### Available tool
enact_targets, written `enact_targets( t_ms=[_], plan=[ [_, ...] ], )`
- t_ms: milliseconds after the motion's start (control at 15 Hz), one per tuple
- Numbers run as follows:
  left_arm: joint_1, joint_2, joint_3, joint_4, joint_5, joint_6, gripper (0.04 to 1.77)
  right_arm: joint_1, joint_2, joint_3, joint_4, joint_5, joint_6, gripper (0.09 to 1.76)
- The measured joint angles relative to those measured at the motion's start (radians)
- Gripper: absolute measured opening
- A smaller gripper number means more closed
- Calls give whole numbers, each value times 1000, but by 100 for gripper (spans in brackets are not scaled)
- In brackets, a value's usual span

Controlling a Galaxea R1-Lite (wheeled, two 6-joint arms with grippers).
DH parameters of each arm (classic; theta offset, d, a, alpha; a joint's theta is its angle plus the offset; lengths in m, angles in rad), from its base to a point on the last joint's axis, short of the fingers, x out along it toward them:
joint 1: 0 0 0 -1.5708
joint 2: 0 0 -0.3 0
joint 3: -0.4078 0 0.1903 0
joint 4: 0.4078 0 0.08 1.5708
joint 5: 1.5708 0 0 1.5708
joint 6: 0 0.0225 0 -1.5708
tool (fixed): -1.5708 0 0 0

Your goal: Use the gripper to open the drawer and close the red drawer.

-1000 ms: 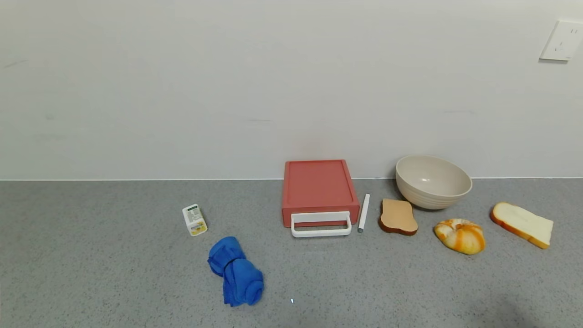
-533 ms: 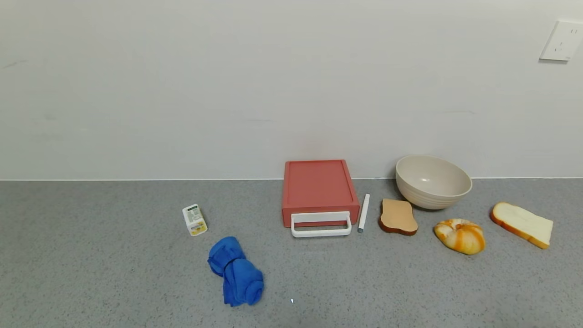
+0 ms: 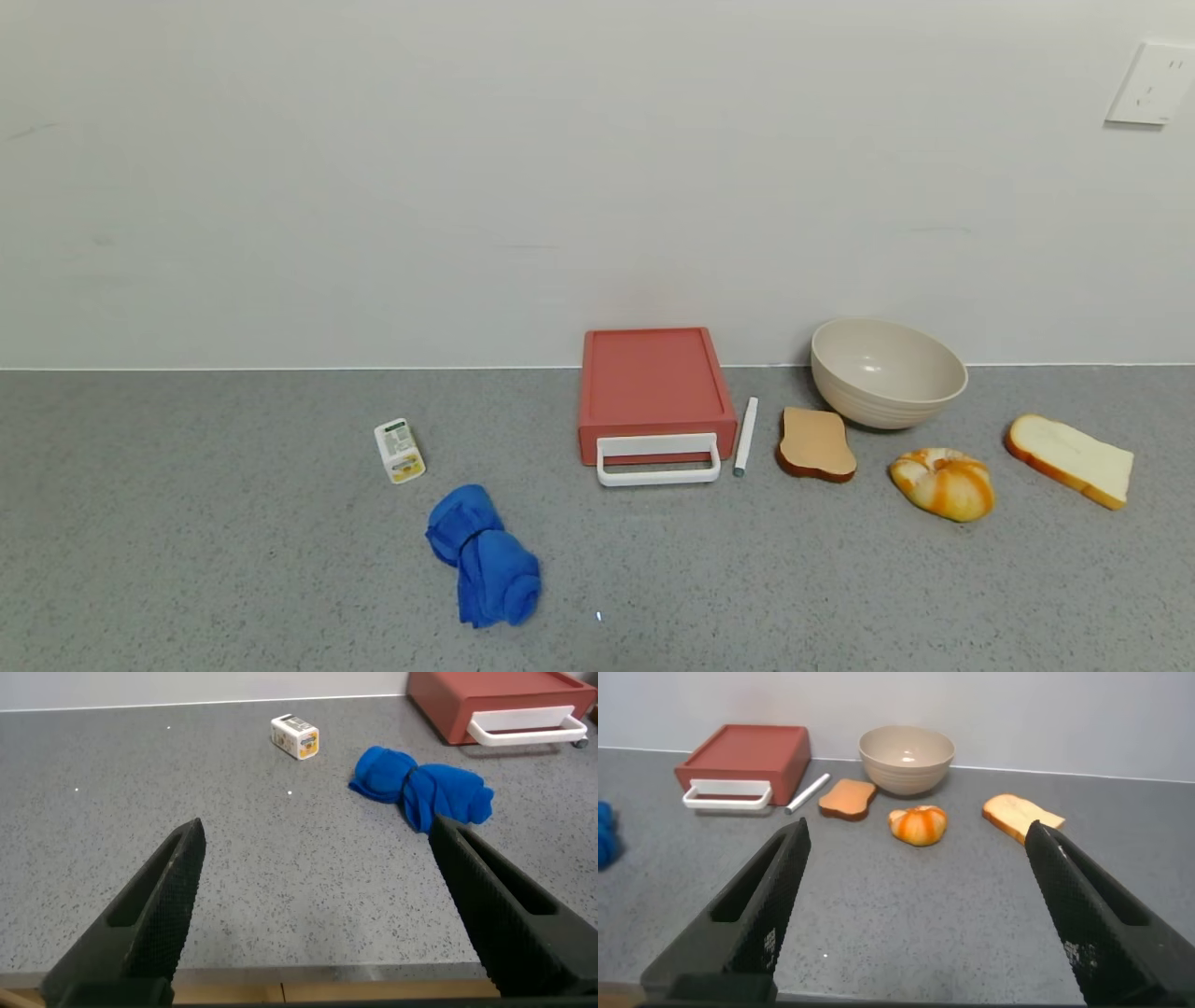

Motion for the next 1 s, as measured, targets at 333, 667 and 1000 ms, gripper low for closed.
enact_targets(
  t_ms=[333,667,1000],
  plan=[
    [0,0,0,0,0,-1,172,-1,-84,182,-159,10,-13,170],
    [0,0,0,0,1,-2,172,-2,-96,404,-362,9,-65,170],
    [0,0,0,0,1,-1,172,-2,-96,460,-295,-19,-34,170]
  ],
)
